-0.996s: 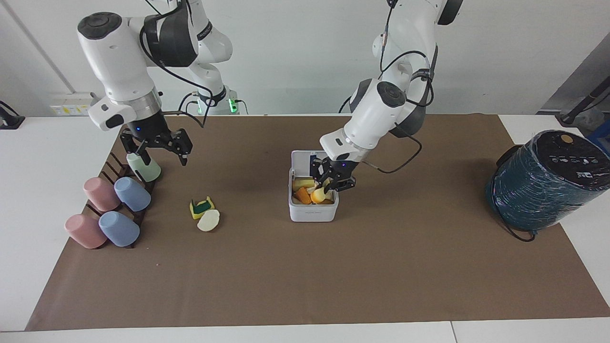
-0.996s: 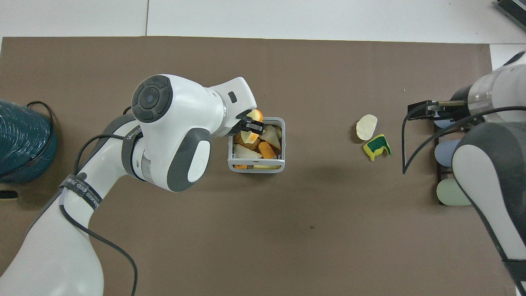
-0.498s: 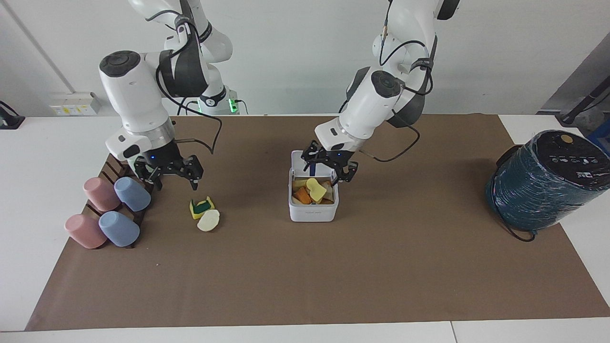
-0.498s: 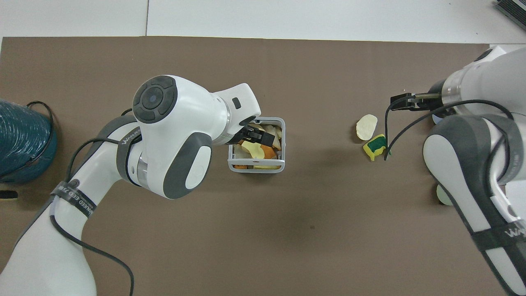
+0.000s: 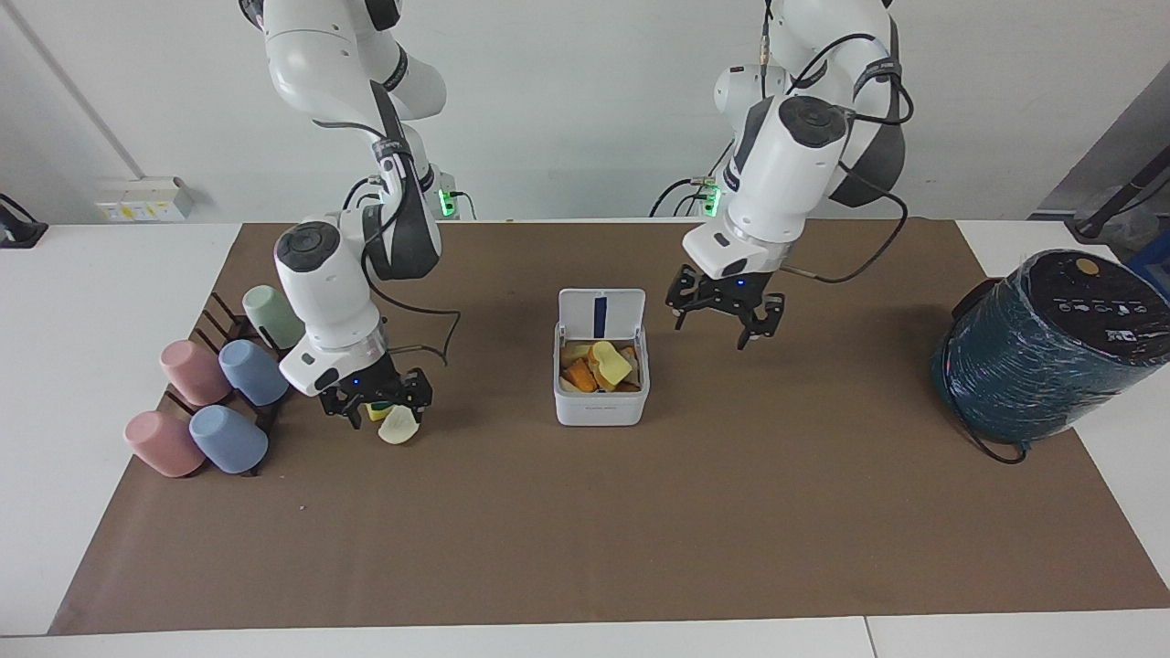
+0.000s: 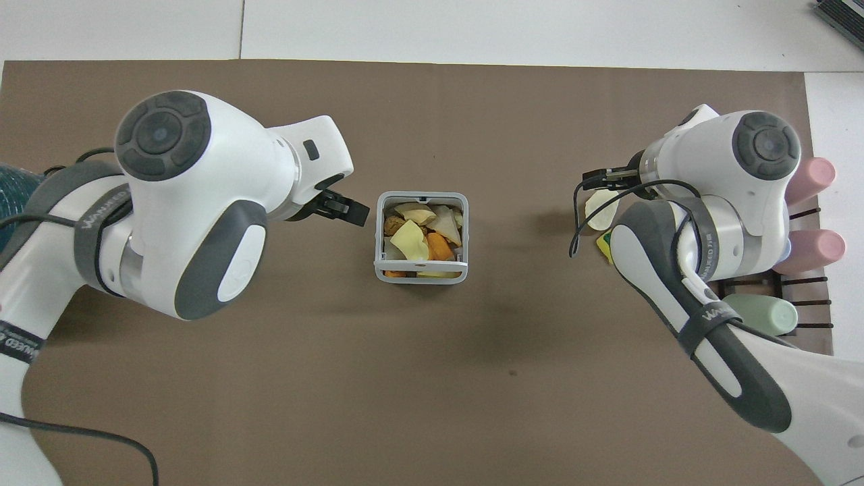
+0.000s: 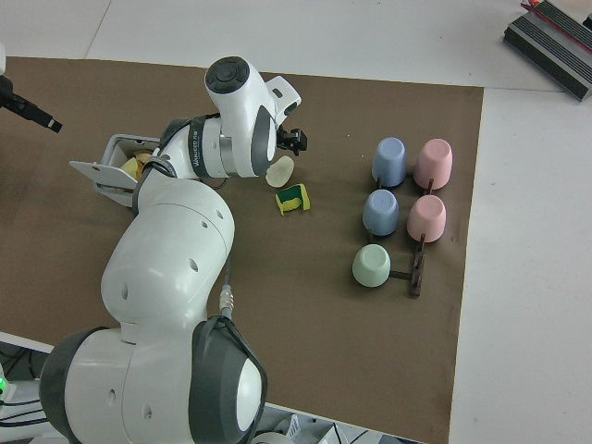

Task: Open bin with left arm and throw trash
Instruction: 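Grasp the cream piece with the right gripper while the left gripper withdraws, then carry the cream piece with the right gripper over the bin, then open the right gripper to drop the cream piece into the bin, then move the right gripper to the green-and-yellow sponge and grasp it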

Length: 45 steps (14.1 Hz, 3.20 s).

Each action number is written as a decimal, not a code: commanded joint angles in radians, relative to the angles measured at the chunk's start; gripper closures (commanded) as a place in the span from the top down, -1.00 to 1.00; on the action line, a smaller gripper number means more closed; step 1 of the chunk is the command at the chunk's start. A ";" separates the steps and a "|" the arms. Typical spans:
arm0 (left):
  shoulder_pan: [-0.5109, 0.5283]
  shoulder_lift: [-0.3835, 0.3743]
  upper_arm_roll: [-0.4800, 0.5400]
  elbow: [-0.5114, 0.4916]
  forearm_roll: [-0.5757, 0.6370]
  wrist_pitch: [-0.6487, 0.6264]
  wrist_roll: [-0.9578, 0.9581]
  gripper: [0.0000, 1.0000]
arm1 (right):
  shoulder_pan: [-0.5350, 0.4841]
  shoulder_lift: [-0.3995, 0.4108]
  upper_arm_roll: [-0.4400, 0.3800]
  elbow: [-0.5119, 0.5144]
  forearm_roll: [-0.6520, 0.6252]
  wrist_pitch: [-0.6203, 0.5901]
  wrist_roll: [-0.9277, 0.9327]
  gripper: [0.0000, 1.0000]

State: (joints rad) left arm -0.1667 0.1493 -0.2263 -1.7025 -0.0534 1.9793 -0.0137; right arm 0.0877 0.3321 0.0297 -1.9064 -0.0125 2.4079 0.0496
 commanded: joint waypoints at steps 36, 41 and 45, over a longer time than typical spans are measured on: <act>0.185 -0.177 0.191 0.116 0.058 -0.381 0.105 1.00 | 0.176 -0.065 0.210 0.113 0.415 -0.022 0.579 1.00; 0.188 -0.111 0.203 0.257 0.061 -0.502 0.185 1.00 | 0.008 -0.111 0.200 0.103 0.096 -0.134 0.433 1.00; 0.182 -0.117 0.208 0.251 0.067 -0.467 0.248 1.00 | -0.150 -0.143 0.199 -0.058 0.033 -0.136 0.060 1.00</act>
State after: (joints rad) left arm 0.0416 0.0189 -0.0390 -1.4807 -0.0160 1.5189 0.2104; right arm 0.0038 0.2300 0.2178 -1.8394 0.0499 2.2340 0.2424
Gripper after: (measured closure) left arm 0.000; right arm 0.000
